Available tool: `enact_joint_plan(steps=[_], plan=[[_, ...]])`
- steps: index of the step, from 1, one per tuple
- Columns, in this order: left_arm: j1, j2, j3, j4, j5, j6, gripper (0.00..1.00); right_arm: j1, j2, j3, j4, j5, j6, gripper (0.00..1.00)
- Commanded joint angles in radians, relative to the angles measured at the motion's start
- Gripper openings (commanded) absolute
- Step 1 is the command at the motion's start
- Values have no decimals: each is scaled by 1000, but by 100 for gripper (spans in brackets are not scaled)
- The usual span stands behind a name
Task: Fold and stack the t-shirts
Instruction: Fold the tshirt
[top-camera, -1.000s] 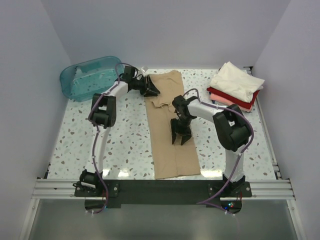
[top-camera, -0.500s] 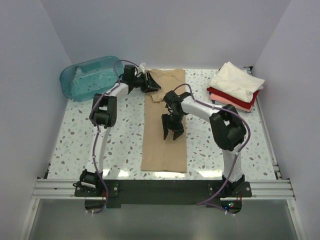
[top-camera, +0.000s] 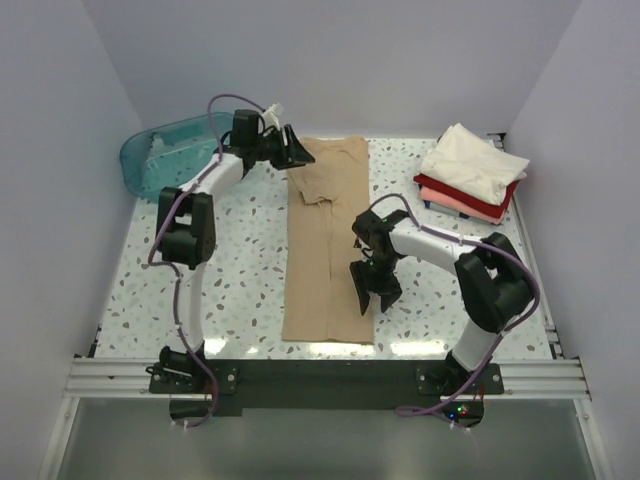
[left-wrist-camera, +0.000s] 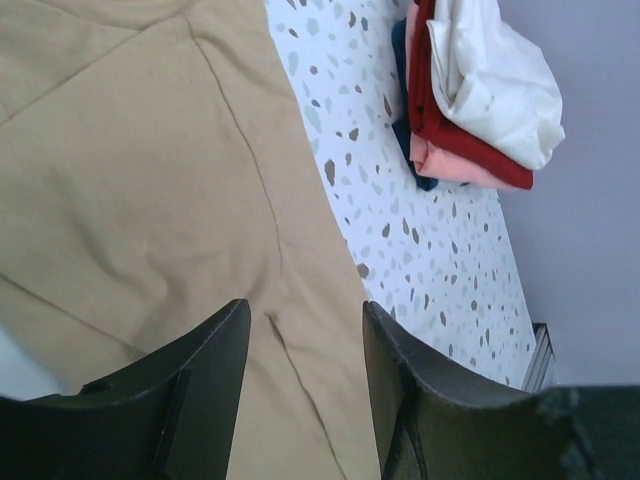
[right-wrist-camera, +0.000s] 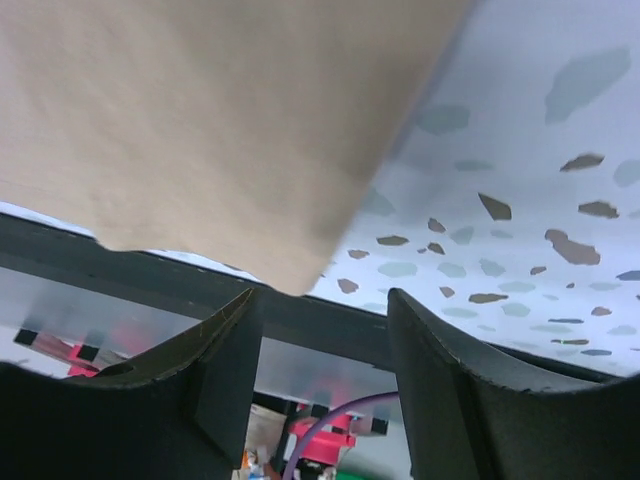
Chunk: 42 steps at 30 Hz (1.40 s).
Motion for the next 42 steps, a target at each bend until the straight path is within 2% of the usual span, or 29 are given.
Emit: enact_joint_plan(steps=[1,5,6,8,9,11,15,19,27,35,42], plan=[[-28,-213,-105,-104,-62,162,54,23,-65,-70,47,-31,5,56],[-62,-387,-323,-241,-203,238,54,89,-75,-117,105,-45,33,56],[-68,-419,-419,-259,-255,244,54,102,-70,-123,110,-45,39,55],[-82,-513,-515,-299,-294,253,53,132,-61,-146,124,-44,62,53],[-87,-545,-615,-304,-311,253,53,140,-62,-156,130,-44,68,53],[-93,-646,-766,-304,-323,246,53,157,-67,-180,130,-33,81,52],[-105,-812,-965,-311,-338,221,53,160,-91,-223,148,-28,94,51],[-122,-956,-1110,-359,-345,210,54,162,-95,-251,186,-24,93,49],[-153,-1099,-1239,-405,-321,164,54,160,-75,-277,237,-13,62,37],[-291,-1085,-1304,-422,-317,81,56,160,-87,-298,250,-24,45,18],[-384,-1090,-1350,-400,-309,8,57,160,-85,-295,245,-30,32,15]])
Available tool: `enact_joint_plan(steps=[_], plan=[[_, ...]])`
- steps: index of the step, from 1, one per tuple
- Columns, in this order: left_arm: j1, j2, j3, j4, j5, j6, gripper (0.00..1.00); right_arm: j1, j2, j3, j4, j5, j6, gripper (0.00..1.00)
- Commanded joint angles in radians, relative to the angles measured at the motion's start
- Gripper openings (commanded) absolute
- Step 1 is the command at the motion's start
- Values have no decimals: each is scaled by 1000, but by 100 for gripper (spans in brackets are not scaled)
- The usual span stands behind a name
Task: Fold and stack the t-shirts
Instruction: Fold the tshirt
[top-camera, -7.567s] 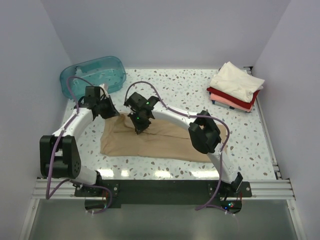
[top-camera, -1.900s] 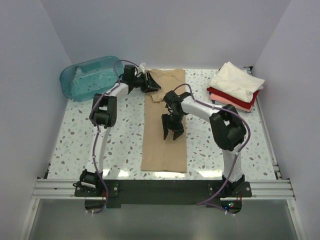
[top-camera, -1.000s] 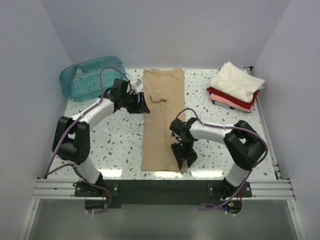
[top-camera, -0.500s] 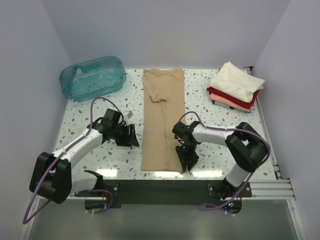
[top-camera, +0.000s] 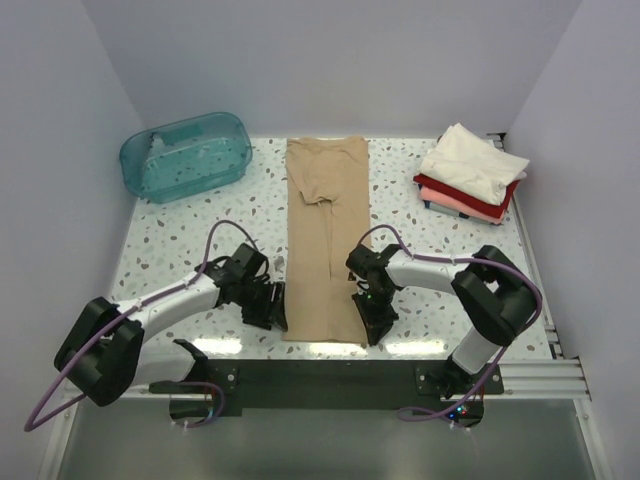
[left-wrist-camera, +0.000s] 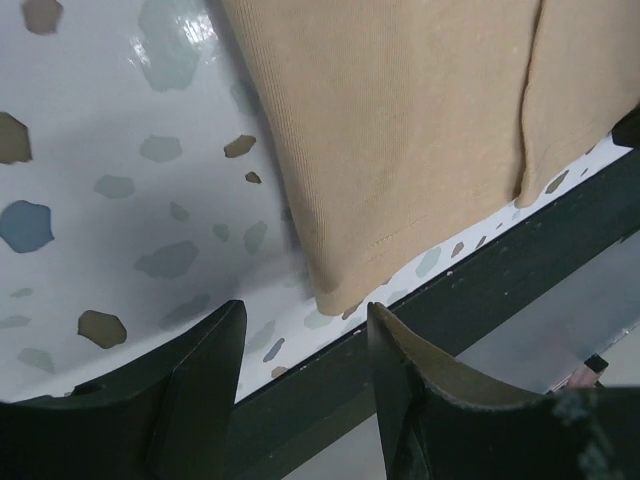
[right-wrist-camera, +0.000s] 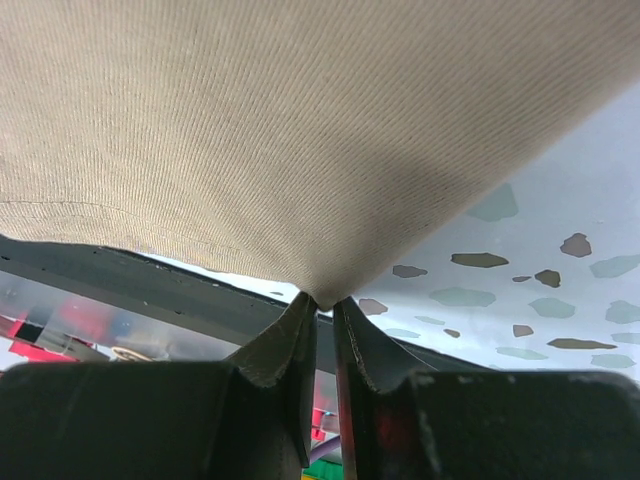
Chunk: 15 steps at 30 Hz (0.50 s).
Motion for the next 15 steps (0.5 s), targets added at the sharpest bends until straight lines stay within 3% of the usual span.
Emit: enact_joint_plan(steps=[1,15], plan=[[-31,-16,-29,22,13,-59,57,1,-8,-12,56,20,-26,15],[-89,97,-47,97,2,-73,55,1,-12,-4,45,17,-32,14]])
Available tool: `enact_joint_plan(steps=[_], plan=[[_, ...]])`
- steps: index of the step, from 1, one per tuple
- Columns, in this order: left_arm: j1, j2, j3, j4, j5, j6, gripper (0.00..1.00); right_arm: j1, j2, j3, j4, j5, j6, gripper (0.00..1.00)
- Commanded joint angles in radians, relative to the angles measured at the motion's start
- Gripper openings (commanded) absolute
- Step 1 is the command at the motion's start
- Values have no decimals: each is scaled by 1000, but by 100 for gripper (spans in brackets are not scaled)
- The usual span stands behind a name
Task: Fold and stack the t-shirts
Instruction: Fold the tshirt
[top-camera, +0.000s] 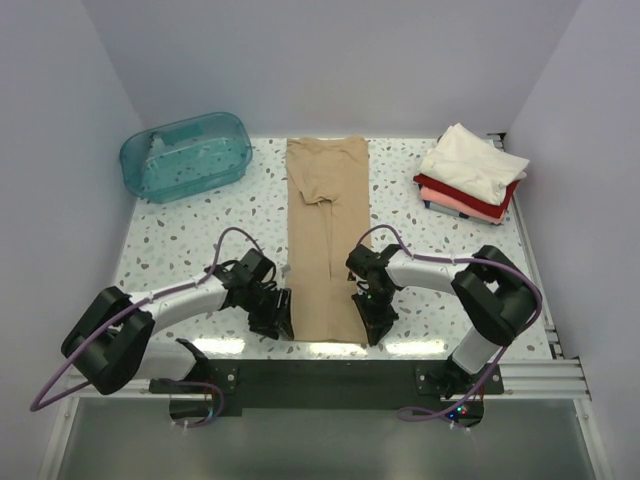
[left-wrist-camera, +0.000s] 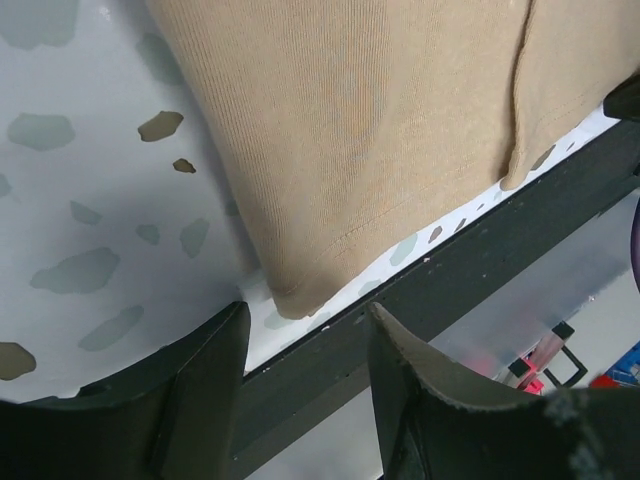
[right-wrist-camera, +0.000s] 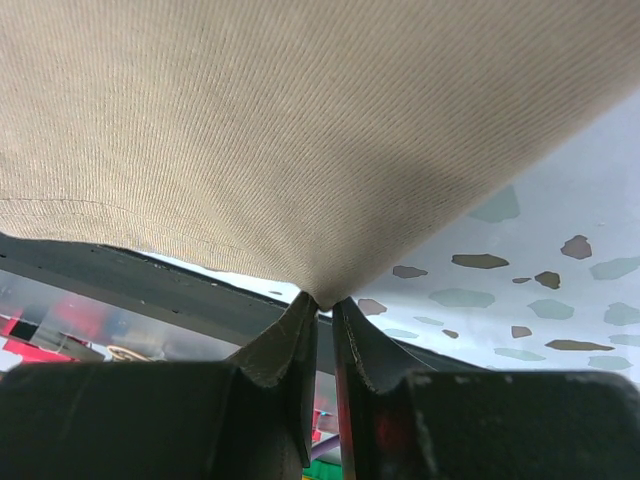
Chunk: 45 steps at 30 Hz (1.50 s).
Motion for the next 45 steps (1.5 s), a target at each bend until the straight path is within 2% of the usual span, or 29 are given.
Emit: enact_joint_plan(steps=[1,2,6,11,14,17,30,37,45], plan=[[-14,43,-14,35,-63,9,54,1,-14,-3,44,19,-18,14],[-15,54,-16,33,-74,9,53,1,-13,-1,42,19,-20,14],[-16,75,-11,22,-95,6,35,1,-12,4,38,19,-20,13],[-19,85,0,10,-117,7,22,1,-20,10,25,23,-16,9],[-19,88,6,16,-111,16,9,2,-26,16,13,28,-15,5],[-20,80,22,15,-106,32,2,1,-34,33,-7,31,-13,0],[-25,-20,217,-107,-158,56,0,-1,-80,236,-240,123,37,0],[-23,57,368,-169,-218,104,0,-39,-37,378,-333,212,45,0],[24,187,510,-194,-289,170,0,-167,67,505,-321,212,0,0]])
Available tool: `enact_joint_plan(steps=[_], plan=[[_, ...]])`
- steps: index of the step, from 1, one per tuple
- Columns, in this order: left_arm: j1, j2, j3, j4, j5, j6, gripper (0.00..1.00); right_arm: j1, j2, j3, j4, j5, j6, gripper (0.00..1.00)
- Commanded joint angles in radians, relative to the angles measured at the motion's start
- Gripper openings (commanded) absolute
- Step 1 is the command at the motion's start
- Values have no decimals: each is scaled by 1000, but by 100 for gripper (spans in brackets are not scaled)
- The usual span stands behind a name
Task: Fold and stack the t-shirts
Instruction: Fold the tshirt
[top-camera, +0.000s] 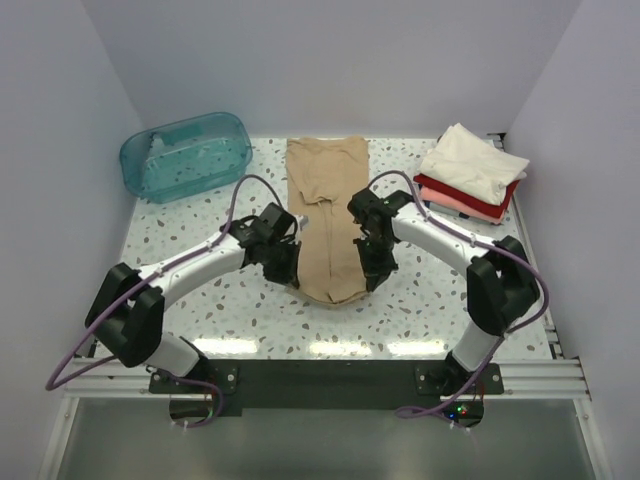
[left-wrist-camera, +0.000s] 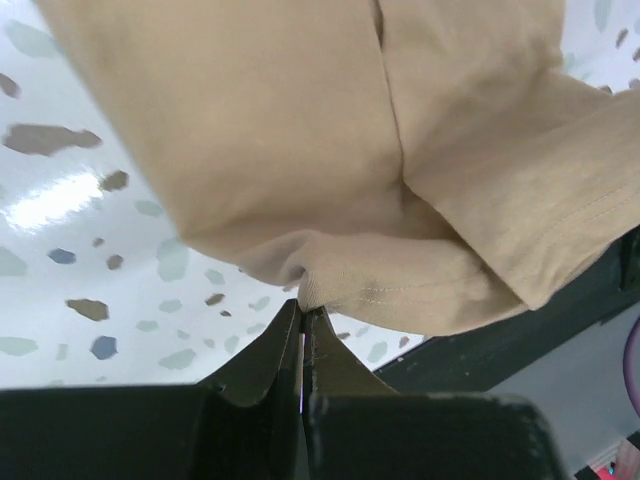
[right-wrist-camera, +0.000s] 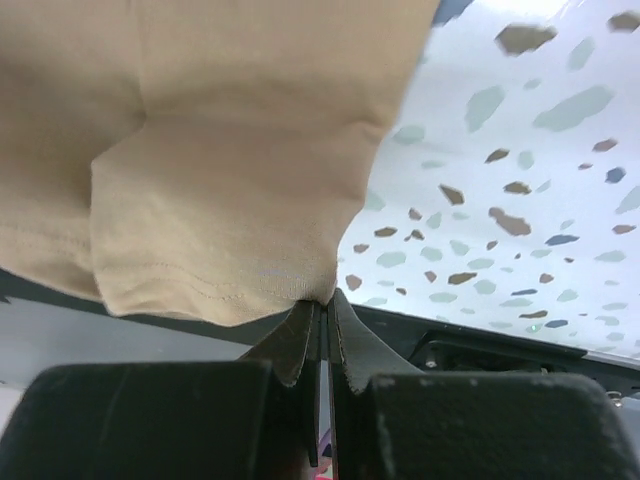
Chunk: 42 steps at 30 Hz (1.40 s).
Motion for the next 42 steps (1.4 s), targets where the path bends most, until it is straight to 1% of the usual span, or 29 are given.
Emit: enact_joint_plan(steps=[1,8,10,14,22,27,29,32,36,42], plan=[[42,41,86,-25,-57,62,0,-34,61,84,-22,27,-26,0],[138,180,223,-5,-57,110,0,-85,213,251,-37,64,-60,0],[155,223,259,14,-36,116,0,-105,257,303,-39,62,-69,0],[181,297,336,5,-43,134,0,-137,336,407,-62,68,-98,0],[229,436,497,11,-55,139,0,-226,477,620,-108,67,-142,0],[255,498,586,32,-84,121,0,-260,560,758,-126,56,-164,0],[272,532,611,41,-77,110,0,-272,603,797,-134,53,-170,0],[292,579,675,44,-68,87,0,-289,664,899,-155,50,-182,0],[310,612,703,76,-54,67,0,-304,716,967,-169,35,-192,0],[333,653,731,87,-51,42,0,-323,762,1010,-160,22,-193,0]])
